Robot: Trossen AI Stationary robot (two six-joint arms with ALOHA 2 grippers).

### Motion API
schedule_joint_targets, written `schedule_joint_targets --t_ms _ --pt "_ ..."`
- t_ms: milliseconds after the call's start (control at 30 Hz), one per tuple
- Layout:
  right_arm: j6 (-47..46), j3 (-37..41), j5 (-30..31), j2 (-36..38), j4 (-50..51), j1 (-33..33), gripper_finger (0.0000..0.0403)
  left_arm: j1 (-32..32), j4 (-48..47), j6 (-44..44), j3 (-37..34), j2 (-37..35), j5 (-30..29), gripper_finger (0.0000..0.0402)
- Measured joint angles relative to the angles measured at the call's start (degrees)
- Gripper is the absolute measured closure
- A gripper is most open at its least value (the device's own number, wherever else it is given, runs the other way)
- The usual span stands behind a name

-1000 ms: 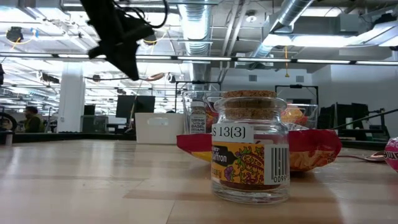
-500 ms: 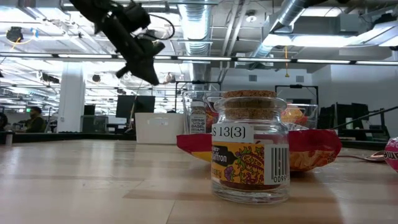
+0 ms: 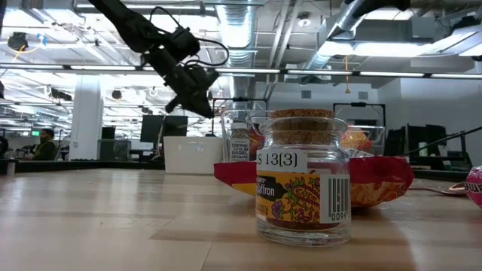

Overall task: Pick & Place Food Item
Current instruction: Put the left gold spoon into the white bin

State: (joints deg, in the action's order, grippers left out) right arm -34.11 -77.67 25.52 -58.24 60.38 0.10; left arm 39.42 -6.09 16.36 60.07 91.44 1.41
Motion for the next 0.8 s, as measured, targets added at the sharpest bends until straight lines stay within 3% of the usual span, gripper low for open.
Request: schedule_joint_targets --t_ms 267,800 --pt "0.02 0.00 -0.13 0.29 -0.24 -0.66 0.0216 -0.14 -1.51 -1.16 1.88 5.07 -0.41 0.0396" --pt "1.09 0.00 -0.13 0.33 0.00 -0.57 0.0216 -0.04 -2.80 -2.26 1.84 6.95 -3.07 0.0396"
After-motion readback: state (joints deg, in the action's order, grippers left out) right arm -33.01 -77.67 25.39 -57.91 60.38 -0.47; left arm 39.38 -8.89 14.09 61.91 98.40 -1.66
